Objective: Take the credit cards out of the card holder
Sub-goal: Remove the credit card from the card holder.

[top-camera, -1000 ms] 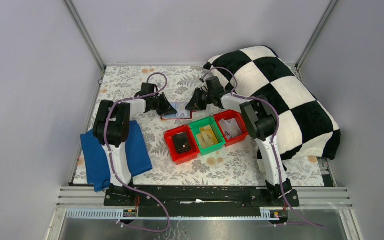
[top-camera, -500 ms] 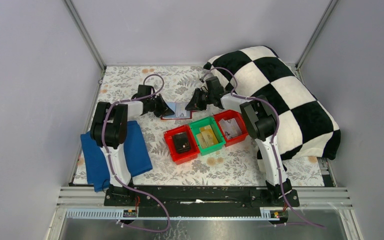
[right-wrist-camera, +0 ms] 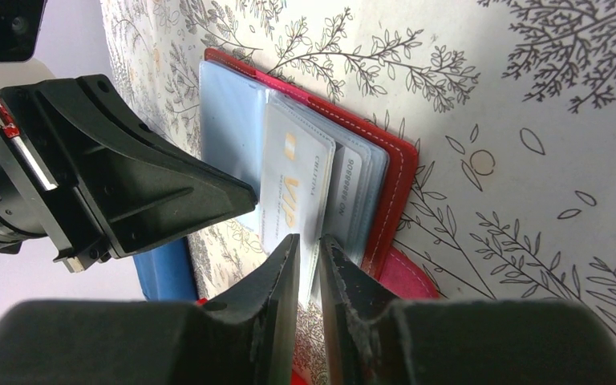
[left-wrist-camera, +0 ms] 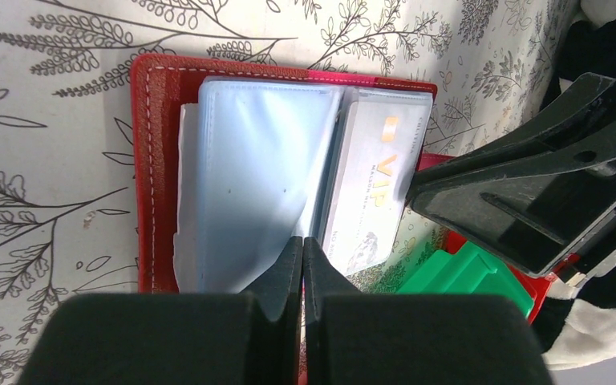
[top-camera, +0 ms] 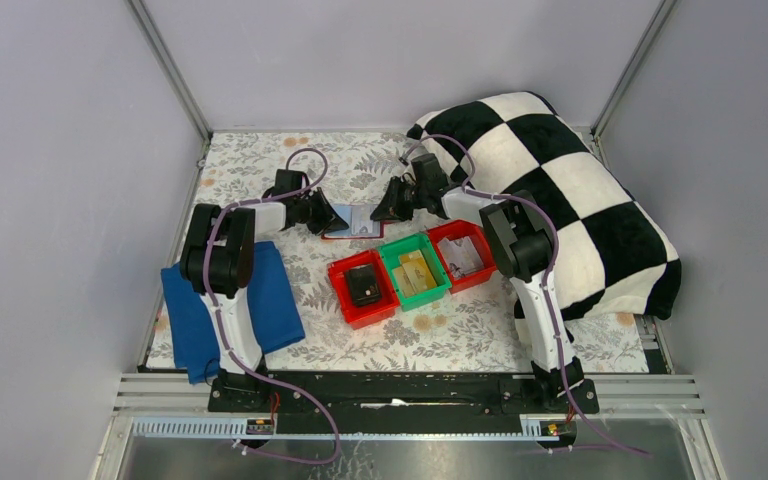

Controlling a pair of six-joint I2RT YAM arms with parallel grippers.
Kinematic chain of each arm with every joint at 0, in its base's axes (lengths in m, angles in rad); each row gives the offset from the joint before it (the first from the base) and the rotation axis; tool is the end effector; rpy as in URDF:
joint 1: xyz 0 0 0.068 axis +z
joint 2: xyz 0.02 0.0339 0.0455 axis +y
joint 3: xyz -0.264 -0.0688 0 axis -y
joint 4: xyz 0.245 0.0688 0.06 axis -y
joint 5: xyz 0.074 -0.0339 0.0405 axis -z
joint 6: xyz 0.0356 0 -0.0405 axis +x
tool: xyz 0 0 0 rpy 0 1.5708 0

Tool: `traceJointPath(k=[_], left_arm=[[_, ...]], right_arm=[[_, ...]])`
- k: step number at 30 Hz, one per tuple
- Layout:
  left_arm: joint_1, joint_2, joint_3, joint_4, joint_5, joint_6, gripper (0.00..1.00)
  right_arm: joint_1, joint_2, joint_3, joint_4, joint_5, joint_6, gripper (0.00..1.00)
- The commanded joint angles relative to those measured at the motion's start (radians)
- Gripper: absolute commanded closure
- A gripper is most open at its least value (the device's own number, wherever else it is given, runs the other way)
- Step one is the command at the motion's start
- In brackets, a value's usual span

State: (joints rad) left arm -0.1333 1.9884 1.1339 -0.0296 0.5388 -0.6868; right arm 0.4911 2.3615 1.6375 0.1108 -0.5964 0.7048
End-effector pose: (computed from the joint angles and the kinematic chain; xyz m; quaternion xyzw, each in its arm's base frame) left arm 0.3935 -0.0712 0.1286 -0.1618 0.8976 -0.3592 0.1977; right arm 0.4452 0.2608 0.1223 -0.0441 0.8580 0.4634 0.2172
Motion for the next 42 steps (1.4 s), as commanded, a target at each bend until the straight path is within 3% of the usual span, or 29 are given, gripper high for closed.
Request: traceJointPath(k=[1, 8, 17, 29, 42], left_arm=[[0.009, -0.042, 0.003, 0.026, 0.002, -0.002, 1.0], [0.009, -0.049, 0.001, 0.048, 0.022, -0.021, 1.0], [0.005, -0.067, 0.008, 0.08, 0.052, -0.045, 0.82], [-0.014, -0.016, 0.013, 0.081, 0.058, -0.047, 0.62], [-0.015, 0.006, 0.026, 0.05, 0.053, -0.028, 0.62]], right_arm=[[0.012, -0.059, -0.065, 0.059, 0.009, -0.003, 0.77], [0.011, -0.076, -0.058, 0.104, -0.005, 0.012, 0.76], [0.014, -0.123, -0.146, 0.22, 0.019, 0.041, 0.75], [0.017, -0.09, -0.117, 0.204, 0.01, 0.052, 0.75], [0.027, -0.016, -0.059, 0.148, -0.003, 0.045, 0.75]])
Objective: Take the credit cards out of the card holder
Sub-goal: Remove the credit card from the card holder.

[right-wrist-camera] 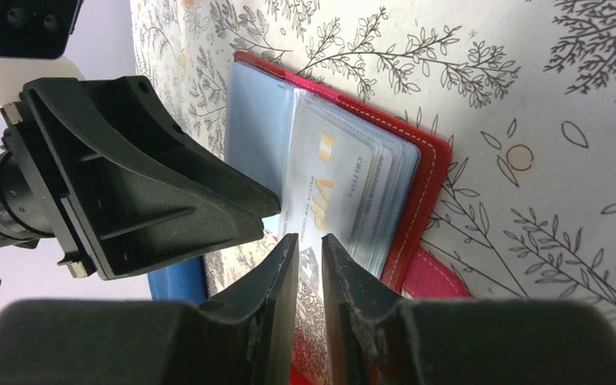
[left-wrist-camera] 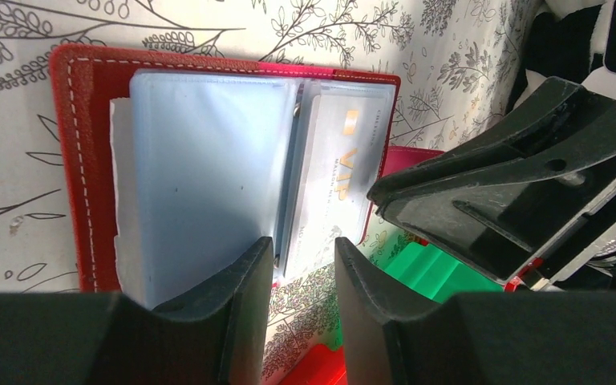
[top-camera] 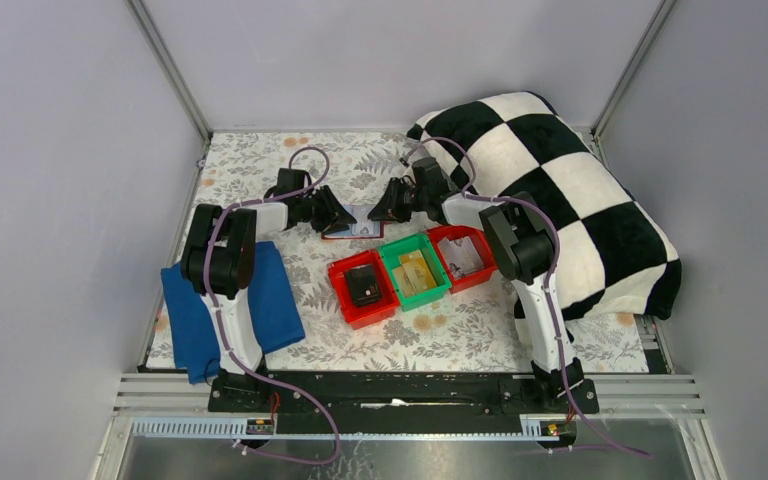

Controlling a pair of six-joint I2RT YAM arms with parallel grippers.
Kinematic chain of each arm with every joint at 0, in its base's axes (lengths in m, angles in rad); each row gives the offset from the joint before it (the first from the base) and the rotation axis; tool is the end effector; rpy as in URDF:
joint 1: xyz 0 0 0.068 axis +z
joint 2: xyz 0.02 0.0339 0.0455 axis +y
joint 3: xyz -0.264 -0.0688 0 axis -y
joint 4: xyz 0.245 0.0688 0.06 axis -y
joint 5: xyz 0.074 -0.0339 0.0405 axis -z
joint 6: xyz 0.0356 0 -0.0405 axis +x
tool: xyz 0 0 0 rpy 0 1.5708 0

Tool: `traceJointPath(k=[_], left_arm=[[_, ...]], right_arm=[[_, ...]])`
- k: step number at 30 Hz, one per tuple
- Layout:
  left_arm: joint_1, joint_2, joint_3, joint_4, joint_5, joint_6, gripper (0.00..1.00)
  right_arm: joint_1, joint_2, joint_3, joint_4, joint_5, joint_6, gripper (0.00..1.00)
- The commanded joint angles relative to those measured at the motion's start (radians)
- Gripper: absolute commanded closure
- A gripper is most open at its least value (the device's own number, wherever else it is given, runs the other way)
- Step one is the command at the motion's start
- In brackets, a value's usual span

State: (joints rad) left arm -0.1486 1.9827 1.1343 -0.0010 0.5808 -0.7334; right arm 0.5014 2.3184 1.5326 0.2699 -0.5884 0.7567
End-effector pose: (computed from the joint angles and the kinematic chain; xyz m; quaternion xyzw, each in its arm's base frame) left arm 0.3939 -0.0787 0.1334 -0.1616 0.8876 -0.3866 0.1914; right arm 0.4335 0.2602 0.1251 -0.0395 0.8388 0.4860 0.2421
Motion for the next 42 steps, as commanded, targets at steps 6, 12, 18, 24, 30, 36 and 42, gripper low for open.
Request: traceJointPath(k=[6, 12, 18, 24, 30, 36, 42], left_arm=[[0.0, 0.011, 0.025, 0.018, 0.011, 0.023, 0.62], [0.0, 0.011, 0.024, 0.018, 0.01, 0.023, 0.62], [0.0, 0.01, 0.024, 0.016, 0.011, 0.025, 0.62], [0.0, 0.007, 0.02, 0.019, 0.011, 0.024, 0.62], [0.0, 0.009, 0.019, 0.02, 0.015, 0.025, 0.62], [0.0, 0.011, 0.02, 0.021, 0.018, 0.025, 0.62], [0.0, 0.011, 0.013, 0.031, 0.021, 0.019, 0.63]], right_arm=[[0.018, -0.01, -0.001, -0.003, 0.037, -0.025, 0.76], [0.018, -0.044, -0.045, 0.014, 0.078, -0.035, 0.76], [0.009, -0.061, -0.074, 0.021, 0.101, -0.035, 0.76], [0.009, -0.034, -0.041, 0.006, 0.057, -0.038, 0.76], [0.014, 0.004, 0.005, 0.005, 0.018, -0.019, 0.76], [0.039, 0.04, 0.087, -0.046, 0.007, -0.035, 0.76], [0.044, 0.052, 0.096, -0.053, 0.001, -0.03, 0.76]])
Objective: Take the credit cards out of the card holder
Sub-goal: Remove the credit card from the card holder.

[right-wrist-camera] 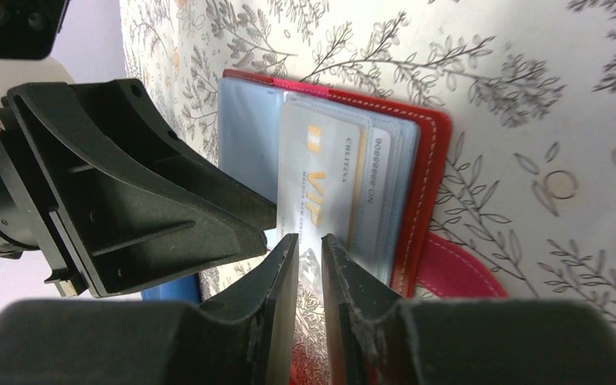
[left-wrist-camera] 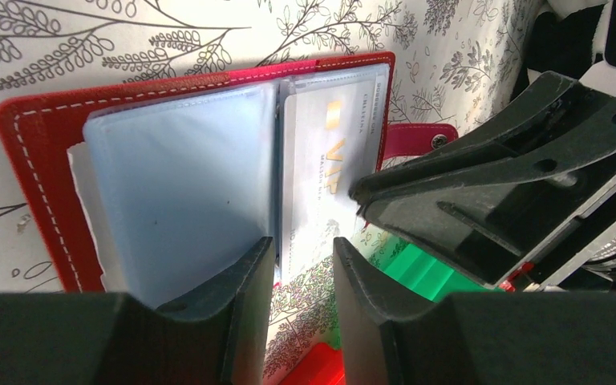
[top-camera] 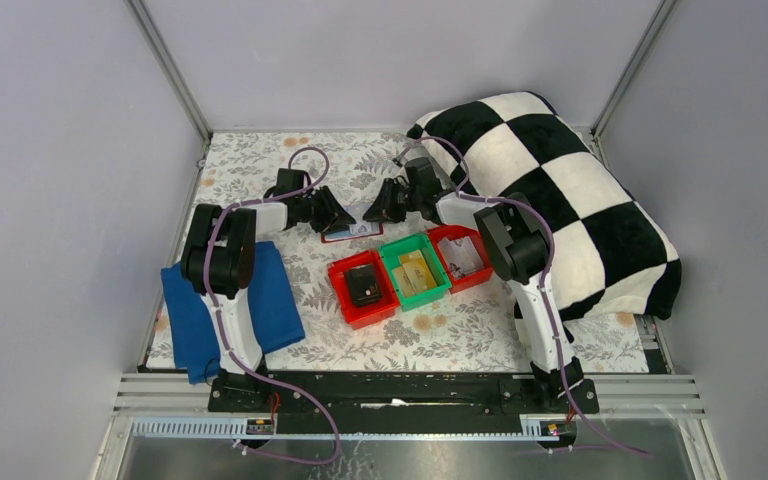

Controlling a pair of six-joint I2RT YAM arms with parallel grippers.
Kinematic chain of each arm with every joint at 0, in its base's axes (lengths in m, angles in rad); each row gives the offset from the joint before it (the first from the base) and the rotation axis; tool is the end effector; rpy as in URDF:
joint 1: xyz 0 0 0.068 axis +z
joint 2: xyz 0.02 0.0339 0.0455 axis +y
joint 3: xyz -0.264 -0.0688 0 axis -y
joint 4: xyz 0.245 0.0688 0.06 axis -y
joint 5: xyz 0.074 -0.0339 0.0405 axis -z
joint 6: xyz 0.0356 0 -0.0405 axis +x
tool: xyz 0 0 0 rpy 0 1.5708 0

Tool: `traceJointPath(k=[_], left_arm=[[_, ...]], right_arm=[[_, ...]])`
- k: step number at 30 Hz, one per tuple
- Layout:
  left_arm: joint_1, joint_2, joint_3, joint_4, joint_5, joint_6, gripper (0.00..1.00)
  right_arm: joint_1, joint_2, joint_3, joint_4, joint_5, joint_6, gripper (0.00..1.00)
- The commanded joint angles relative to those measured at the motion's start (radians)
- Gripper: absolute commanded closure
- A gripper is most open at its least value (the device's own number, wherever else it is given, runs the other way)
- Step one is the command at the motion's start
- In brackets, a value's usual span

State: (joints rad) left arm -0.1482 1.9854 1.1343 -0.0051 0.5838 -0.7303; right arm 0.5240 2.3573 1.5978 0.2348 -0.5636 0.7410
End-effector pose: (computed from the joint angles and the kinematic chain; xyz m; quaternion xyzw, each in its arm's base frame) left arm 0.3936 -0.0786 0.1321 -0.1610 0.8884 -0.3864 0.1885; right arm 0.4372 0.2746 0.1226 -0.0480 0.8423 0.4780 0.2446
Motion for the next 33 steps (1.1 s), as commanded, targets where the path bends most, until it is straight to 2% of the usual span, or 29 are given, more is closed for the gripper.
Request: traceJointPath(k=[1, 11, 16, 21, 25, 33], left_arm=[[-0.001, 0.009, 0.013, 0.036, 0.016, 0.016, 0.63], [0.012, -0.005, -0.022, 0.072, 0.018, -0.007, 0.7], [0.012, 0.004, -0.028, 0.079, 0.017, -0.014, 0.8], [0.012, 0.015, -0.024, 0.077, 0.009, -0.015, 0.83], [0.011, 0.029, -0.018, 0.073, 0.004, -0.017, 0.88], [0.011, 0.05, -0.004, 0.073, -0.002, -0.029, 0.85]], right_arm=[[0.022, 0.01, 0.027, -0.018, -0.025, -0.016, 0.75], [0.022, 0.013, 0.019, -0.023, -0.032, -0.017, 0.76], [0.022, 0.013, 0.019, -0.023, -0.032, -0.015, 0.75], [0.021, 0.011, 0.015, -0.025, -0.032, -0.016, 0.76], [0.021, 0.011, 0.014, -0.023, -0.033, -0.015, 0.75], [0.021, 0.01, 0.013, -0.022, -0.032, -0.014, 0.76]])
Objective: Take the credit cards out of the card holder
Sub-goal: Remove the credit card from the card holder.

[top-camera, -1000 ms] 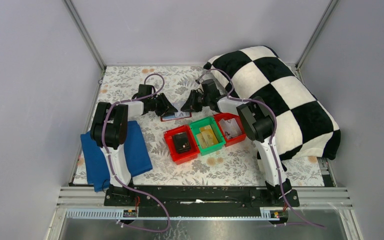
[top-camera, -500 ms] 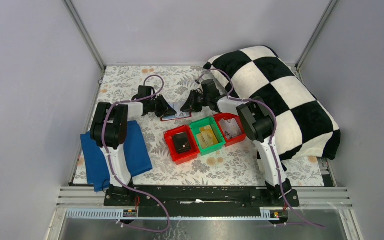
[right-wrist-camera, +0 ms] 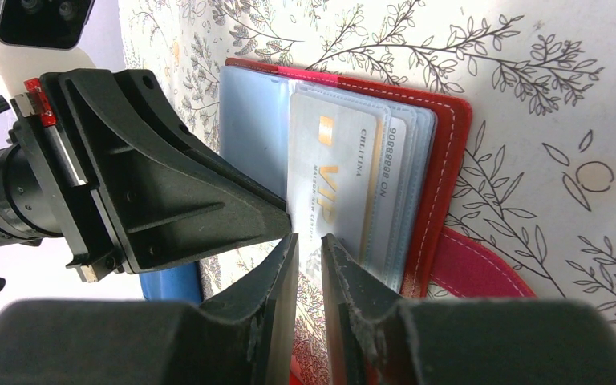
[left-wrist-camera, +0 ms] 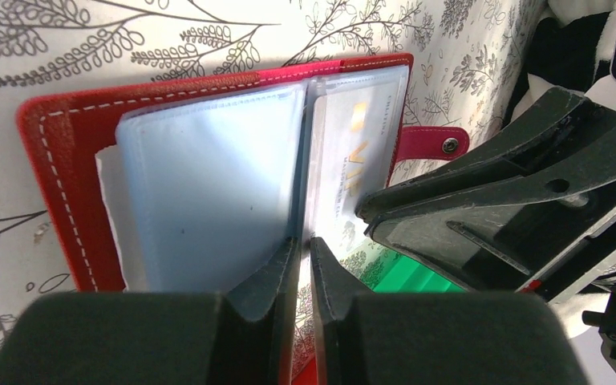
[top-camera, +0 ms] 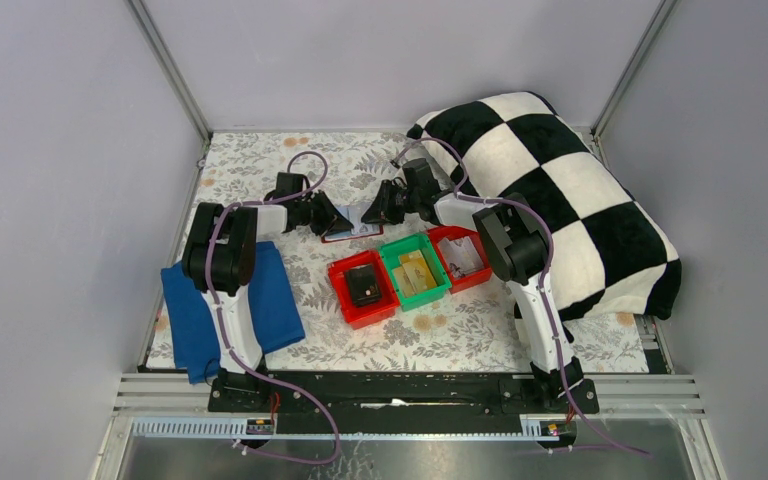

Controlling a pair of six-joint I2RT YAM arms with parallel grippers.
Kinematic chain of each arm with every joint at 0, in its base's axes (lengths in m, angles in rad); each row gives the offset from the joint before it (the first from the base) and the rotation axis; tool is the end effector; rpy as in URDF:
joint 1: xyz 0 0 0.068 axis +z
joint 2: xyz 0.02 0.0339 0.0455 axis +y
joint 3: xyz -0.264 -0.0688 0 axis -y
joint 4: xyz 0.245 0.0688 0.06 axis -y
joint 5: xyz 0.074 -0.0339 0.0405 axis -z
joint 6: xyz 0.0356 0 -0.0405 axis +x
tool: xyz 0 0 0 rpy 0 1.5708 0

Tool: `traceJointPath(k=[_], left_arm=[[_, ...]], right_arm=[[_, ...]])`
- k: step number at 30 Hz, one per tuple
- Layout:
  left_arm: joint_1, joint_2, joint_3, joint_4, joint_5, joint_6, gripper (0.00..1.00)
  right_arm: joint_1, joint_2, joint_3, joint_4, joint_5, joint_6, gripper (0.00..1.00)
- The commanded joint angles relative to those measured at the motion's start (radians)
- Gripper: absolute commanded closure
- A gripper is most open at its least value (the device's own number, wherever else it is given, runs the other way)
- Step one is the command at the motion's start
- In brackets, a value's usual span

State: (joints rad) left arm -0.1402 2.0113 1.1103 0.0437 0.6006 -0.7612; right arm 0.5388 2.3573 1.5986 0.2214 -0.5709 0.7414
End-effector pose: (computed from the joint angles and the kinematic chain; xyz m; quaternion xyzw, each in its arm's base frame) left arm 0.3926 -0.0757 0.1193 -0.1751 0.8839 -0.3948 0.1795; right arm 0.4324 0.2809 0.1218 -0.0540 0.8440 0.4795 0.2340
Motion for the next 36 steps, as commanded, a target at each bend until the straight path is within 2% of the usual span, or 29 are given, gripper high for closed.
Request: traceJointPath(k=[1, 4, 5, 20, 36], left_arm=[[0.002, 0.023, 0.021, 0.024, -0.018, 0.002, 0.87], [0.001, 0.026, 0.025, 0.021, -0.021, 0.001, 0.99], [0.002, 0.025, 0.028, 0.013, -0.025, 0.003, 1.0], [0.004, -0.033, 0.032, -0.042, -0.102, 0.044, 1.0], [0.014, -0.07, 0.041, -0.127, -0.111, 0.09, 1.0]], right_arm=[[0.006, 0.011, 0.011, -0.008, -0.026, -0.015, 0.76], [0.006, 0.009, 0.009, -0.01, -0.026, -0.018, 0.76], [0.006, 0.008, 0.008, -0.011, -0.024, -0.02, 0.76], [-0.033, -0.05, -0.029, -0.018, -0.001, -0.043, 0.76], [-0.039, -0.043, -0.014, -0.018, -0.015, -0.037, 0.76]])
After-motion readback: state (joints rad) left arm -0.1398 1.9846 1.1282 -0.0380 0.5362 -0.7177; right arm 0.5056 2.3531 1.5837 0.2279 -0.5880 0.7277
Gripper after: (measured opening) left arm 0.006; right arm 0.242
